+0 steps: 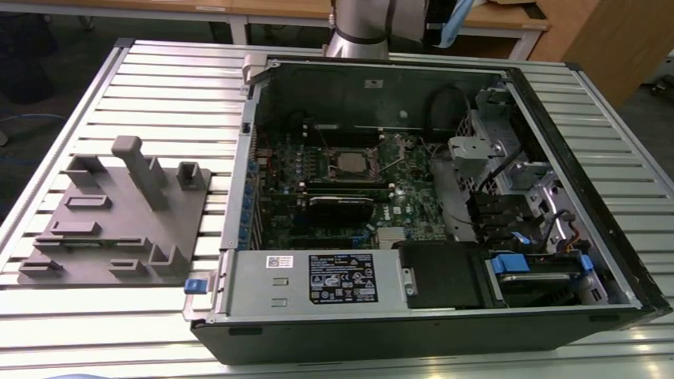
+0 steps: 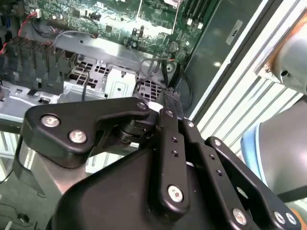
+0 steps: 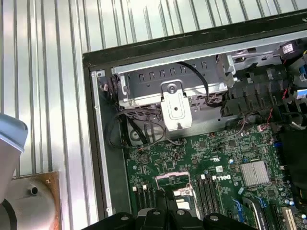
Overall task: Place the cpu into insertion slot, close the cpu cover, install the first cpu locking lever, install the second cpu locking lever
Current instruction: 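Place the cpu into insertion slot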
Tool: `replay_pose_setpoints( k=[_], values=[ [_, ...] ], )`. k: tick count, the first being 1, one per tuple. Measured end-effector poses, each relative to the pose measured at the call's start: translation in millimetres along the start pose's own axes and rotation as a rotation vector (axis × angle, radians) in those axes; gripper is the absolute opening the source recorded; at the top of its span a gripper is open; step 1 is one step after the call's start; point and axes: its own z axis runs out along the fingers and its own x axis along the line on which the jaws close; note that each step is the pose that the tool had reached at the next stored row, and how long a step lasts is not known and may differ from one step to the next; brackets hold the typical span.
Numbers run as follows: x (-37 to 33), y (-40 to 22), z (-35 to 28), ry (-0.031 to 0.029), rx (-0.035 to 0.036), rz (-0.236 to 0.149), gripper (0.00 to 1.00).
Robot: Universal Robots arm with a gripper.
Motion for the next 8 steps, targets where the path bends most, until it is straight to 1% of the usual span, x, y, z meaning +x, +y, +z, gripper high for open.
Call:
replay_pose_setpoints(
  k=[1, 2, 3, 7, 8],
  values=[
    [0.1, 0.2, -1.2, 0.0009, -0.0017, 0.001, 0.10],
    [0.0, 0.1, -0.5, -0.0002, 0.0059, 0.002, 0.10],
    [0.0, 0.0, -0.2, -0.0011, 0.0098, 0.002, 0.10],
    [0.0, 0.0, -0.2, -0.0015, 0.0103, 0.002, 0.10],
    [0.0, -0.1, 0.5, -0.0024, 0.0167, 0.002, 0.10]
  ],
)
